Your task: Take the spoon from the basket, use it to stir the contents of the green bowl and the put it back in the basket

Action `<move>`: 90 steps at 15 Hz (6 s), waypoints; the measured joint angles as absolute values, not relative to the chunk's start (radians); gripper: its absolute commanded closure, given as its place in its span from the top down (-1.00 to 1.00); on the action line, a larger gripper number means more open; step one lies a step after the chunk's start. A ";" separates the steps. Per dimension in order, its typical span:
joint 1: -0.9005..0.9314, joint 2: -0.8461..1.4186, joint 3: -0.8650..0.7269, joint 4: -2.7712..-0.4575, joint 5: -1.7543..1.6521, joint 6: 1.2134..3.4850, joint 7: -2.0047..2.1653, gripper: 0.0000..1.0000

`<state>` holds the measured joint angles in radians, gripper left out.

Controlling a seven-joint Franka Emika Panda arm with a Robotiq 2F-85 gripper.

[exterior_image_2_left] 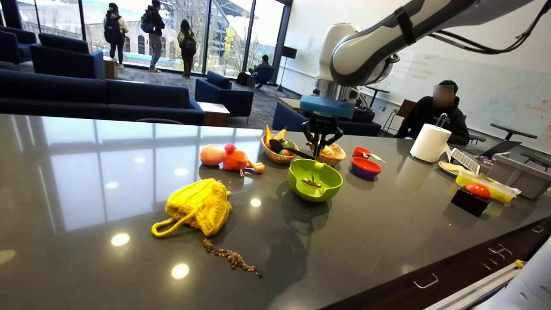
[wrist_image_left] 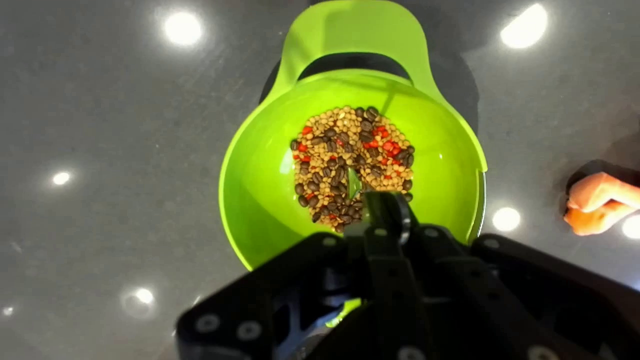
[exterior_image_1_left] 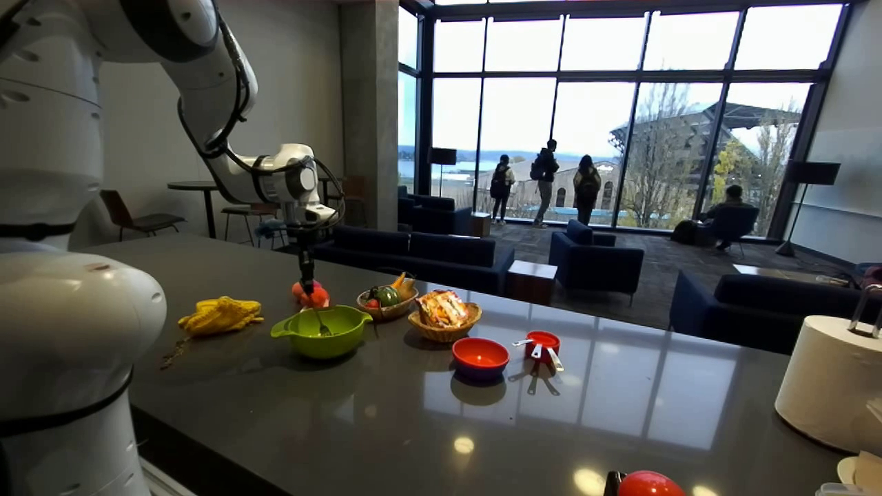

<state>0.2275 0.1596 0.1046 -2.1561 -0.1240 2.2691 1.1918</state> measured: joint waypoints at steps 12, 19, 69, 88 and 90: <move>0.256 0.155 0.105 -2.161 -0.199 2.324 1.674 -0.98; 0.235 0.152 0.095 -2.182 -0.267 2.311 1.724 -0.98; 0.233 0.195 0.125 -2.120 -0.289 2.209 1.409 -0.98; 0.272 0.271 0.102 -2.009 -0.305 2.168 1.273 -0.98; 0.268 0.269 0.099 -2.011 -0.301 2.159 1.273 -0.98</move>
<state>0.2678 0.2686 0.0988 -2.0109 -0.3007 2.1587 1.2727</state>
